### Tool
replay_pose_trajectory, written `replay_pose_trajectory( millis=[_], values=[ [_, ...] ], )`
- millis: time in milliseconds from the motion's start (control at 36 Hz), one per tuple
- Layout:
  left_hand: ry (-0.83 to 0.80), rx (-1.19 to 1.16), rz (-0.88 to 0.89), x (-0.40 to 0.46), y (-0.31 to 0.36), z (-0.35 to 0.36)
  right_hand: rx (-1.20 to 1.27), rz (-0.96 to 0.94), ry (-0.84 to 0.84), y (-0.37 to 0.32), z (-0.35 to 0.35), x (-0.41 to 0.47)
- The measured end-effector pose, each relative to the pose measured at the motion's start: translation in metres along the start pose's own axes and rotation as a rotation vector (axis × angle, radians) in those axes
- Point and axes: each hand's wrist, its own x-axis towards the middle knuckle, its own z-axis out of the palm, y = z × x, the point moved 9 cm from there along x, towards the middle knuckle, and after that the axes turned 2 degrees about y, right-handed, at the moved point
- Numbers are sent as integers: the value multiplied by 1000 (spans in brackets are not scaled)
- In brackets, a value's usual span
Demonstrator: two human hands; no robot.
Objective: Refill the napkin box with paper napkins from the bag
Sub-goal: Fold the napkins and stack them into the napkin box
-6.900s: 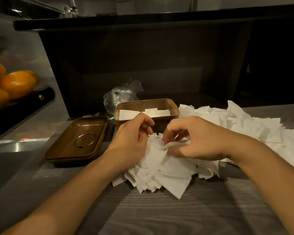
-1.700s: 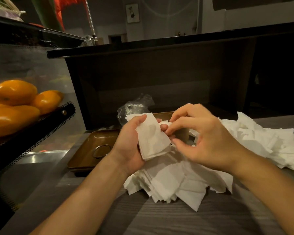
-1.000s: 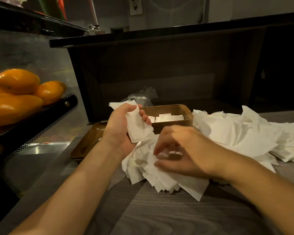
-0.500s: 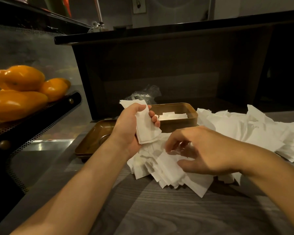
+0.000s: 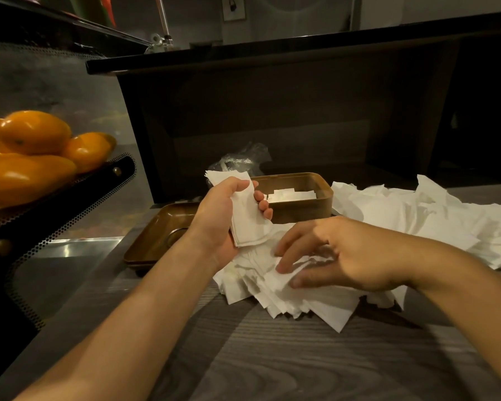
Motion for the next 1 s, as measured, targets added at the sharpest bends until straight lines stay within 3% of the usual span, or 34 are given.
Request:
replay_pose_trajectory(
  millis=[194,389,556,639,694,806,861,1000],
  values=[
    [-29,30,4,-3,0,3,-43,-15,126,3,-6,5],
    [-52,93,-23,-5,-4,6,110,21,175,2,-13,4],
    [-60,157,-12,-8,-3,7,319,-8,170,-5,-17,1],
    [-61,265,-1,-12,-3,6,588,-28,170,-11,-26,-3],
    [-101,355,-16,-16,-5,9,668,-34,273,-11,-37,-6],
    [-288,413,-84,-26,-18,30,409,-68,668,-4,-63,-11],
    [-371,401,-121,-31,-25,40,402,-50,709,1,-61,-8],
    [-405,373,-135,-34,-28,49,309,-1,780,7,-61,-6]
  ],
)
